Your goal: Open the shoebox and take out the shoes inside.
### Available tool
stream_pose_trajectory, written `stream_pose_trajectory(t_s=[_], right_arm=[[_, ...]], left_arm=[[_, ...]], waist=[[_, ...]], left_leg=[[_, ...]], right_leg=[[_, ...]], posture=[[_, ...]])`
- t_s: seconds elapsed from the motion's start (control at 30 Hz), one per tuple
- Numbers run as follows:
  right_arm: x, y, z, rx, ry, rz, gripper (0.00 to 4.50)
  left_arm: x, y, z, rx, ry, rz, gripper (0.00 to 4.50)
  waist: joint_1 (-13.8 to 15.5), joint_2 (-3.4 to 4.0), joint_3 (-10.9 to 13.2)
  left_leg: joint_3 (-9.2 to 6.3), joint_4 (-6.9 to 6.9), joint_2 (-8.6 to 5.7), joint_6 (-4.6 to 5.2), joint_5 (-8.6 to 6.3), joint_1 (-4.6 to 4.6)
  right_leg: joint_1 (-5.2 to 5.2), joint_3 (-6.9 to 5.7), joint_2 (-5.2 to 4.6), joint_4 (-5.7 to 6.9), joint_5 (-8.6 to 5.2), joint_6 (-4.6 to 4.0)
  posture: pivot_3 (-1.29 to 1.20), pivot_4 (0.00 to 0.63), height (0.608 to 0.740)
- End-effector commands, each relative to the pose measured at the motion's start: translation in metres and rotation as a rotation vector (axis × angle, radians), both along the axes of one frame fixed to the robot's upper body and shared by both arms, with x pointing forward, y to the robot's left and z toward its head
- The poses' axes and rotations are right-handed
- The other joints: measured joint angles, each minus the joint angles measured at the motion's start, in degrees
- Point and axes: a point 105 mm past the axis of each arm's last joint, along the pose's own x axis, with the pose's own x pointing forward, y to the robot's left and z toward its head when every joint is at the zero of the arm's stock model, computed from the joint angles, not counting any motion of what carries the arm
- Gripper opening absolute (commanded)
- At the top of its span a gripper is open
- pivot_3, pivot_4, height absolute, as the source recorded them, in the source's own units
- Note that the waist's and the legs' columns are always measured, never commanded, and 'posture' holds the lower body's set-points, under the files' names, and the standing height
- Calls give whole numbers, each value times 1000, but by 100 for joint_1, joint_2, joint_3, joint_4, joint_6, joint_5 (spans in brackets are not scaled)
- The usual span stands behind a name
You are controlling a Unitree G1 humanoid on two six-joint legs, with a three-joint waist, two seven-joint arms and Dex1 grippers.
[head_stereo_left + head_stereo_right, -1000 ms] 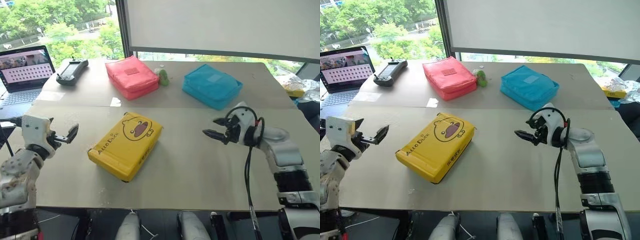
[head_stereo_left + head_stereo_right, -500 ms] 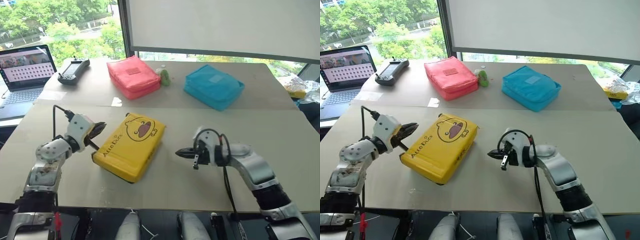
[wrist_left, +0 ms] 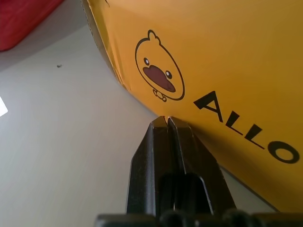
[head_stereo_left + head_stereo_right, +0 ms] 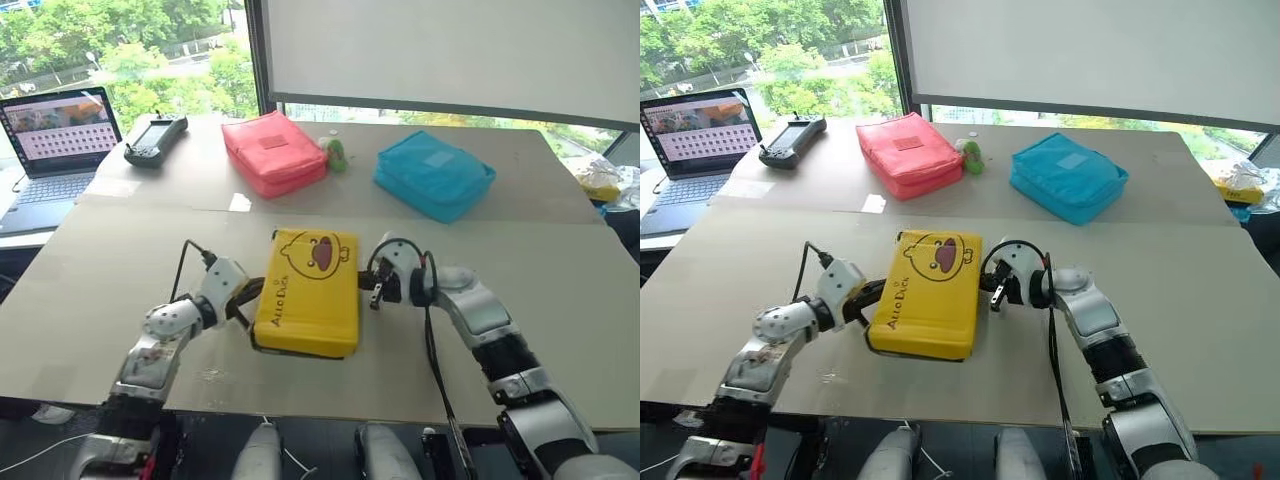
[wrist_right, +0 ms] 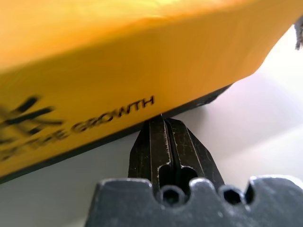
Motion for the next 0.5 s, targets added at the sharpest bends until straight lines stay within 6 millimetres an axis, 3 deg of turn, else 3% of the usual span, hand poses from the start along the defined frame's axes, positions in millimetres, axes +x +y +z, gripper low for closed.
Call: stream_pose_trajectory(t_s=[0.03,0.23,0.33,0.43,0.5], right_arm=[[20,-1,26,35,-112,-19,0],[30,-18,25,-26,-135,-39,0],[32,-42,16,-130,-141,-65,0],[24,-59,4,-193,-92,-34,0],[14,-62,-4,-227,-55,23,0]], left_arm=[[5,-35,20,-28,-80,-91,67],[7,-17,28,-10,-80,-59,67],[-2,18,20,82,-33,-26,67],[-9,49,26,115,-13,26,67],[-12,59,31,131,-4,37,67]], waist=[[-13,0,0],[-103,0,0],[-153,1,0],[-169,5,3],[-165,5,3]], left_leg=[[0,0,1,0,0,0],[0,-8,2,-1,1,1],[0,-16,2,-1,1,0],[1,-22,0,-1,1,0],[1,-23,2,-1,1,1]], right_leg=[[0,0,1,-1,0,0],[-3,1,2,0,0,0],[-6,2,2,-1,-1,0],[-9,4,0,-3,-2,-1],[-9,4,1,-2,-3,-1]], posture=[[0,150,737],[0,150,737],[0,150,737],[0,150,737],[0,150,737]])
